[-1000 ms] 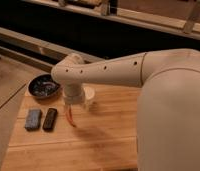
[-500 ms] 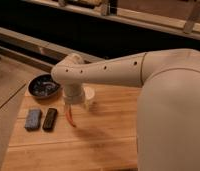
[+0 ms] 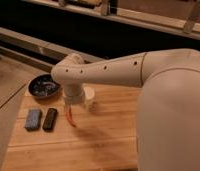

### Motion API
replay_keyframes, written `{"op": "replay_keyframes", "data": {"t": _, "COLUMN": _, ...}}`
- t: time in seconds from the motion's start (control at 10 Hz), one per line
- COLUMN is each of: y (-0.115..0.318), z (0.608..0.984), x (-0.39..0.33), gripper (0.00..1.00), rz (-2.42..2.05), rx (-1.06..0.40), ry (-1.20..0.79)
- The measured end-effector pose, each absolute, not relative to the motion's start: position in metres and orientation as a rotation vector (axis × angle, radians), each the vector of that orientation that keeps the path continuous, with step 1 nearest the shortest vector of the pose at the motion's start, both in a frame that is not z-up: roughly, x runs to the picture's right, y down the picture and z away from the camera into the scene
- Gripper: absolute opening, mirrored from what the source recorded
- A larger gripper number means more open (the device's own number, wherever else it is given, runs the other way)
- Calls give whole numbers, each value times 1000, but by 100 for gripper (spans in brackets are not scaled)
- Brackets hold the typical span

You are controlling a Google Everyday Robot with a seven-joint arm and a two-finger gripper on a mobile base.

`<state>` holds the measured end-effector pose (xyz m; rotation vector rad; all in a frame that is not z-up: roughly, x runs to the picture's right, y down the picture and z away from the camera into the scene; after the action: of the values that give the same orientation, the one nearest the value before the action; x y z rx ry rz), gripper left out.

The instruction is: Drag the ceramic bowl in a circle

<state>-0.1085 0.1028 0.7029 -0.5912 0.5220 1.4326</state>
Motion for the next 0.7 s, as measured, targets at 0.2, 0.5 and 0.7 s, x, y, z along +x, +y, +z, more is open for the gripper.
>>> {"op": "replay_keyframes", "data": {"t": 0.2, "y": 103, "z": 703, "x": -108, "gripper": 65, "rz": 1433, "rx": -591, "ry": 522}}
{"op": "replay_keyframes", "data": {"t": 0.5, "y": 102, "z": 703, "x": -109, "gripper": 65, "rz": 1433, "rx": -589, "ry": 521}}
{"op": "replay_keyframes", "data": {"t": 0.7, "y": 85, "z": 712, "x": -112, "gripper": 65, "rz": 1486, "rx": -564, "ry": 505}}
